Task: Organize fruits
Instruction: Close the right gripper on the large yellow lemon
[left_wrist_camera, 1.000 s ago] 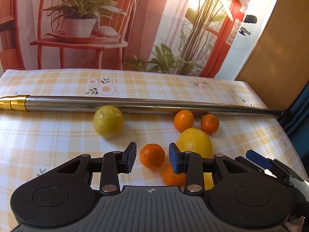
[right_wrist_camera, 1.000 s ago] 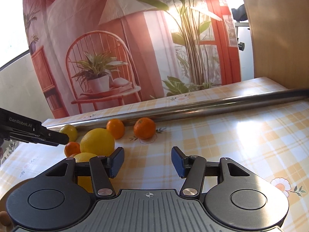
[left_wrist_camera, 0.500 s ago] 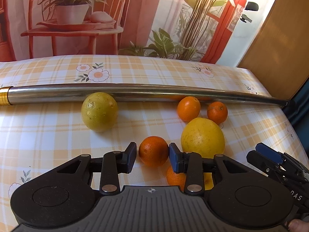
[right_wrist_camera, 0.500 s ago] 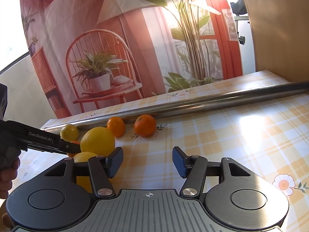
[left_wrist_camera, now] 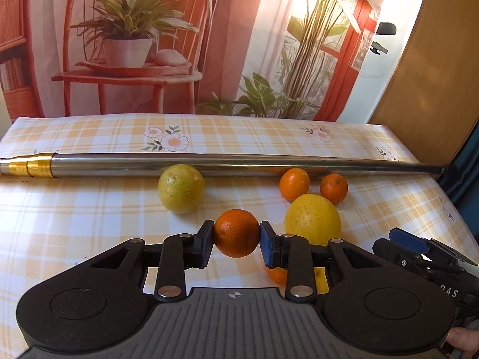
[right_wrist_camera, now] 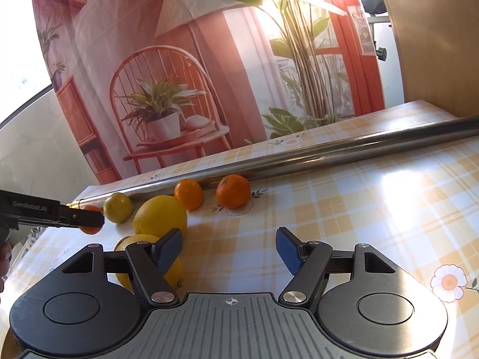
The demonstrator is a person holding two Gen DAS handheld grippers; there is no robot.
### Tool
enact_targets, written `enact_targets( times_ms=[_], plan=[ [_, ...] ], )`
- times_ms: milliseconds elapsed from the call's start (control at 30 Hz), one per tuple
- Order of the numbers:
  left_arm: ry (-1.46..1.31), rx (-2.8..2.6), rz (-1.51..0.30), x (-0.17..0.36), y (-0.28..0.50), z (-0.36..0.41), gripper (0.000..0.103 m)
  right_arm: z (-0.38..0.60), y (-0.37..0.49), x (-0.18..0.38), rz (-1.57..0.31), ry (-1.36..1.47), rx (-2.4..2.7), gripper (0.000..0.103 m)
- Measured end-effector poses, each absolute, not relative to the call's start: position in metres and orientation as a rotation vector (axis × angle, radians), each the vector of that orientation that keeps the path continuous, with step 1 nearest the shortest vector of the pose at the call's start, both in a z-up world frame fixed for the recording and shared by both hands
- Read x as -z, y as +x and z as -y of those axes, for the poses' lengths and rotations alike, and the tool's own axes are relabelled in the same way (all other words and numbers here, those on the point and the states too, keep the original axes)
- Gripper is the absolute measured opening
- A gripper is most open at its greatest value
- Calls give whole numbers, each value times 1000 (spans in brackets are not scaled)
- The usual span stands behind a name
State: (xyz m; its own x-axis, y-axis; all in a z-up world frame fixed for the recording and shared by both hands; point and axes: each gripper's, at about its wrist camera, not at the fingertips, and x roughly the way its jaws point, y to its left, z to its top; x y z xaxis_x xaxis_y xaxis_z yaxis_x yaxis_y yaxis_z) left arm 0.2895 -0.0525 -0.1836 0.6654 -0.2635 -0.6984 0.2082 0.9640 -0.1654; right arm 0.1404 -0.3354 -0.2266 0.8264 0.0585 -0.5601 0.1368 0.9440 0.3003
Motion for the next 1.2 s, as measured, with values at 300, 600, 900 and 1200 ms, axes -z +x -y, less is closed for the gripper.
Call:
enact_targets(
  times_ms=[300, 600, 900, 1200],
  plan=[
    [-130, 149, -763, 173, 248, 29, 34, 335, 141, 228, -607, 341, 44, 66],
    [-133, 86, -753, 164, 215, 11, 34, 339, 139, 227, -613, 383, -30, 78],
    [-137, 102, -716, 160, 191, 13, 34, 331, 140, 227, -643, 338, -2, 79],
    [-145, 116, -686, 160, 176, 14, 34, 325, 138, 214, -682, 367, 10, 79]
  ],
)
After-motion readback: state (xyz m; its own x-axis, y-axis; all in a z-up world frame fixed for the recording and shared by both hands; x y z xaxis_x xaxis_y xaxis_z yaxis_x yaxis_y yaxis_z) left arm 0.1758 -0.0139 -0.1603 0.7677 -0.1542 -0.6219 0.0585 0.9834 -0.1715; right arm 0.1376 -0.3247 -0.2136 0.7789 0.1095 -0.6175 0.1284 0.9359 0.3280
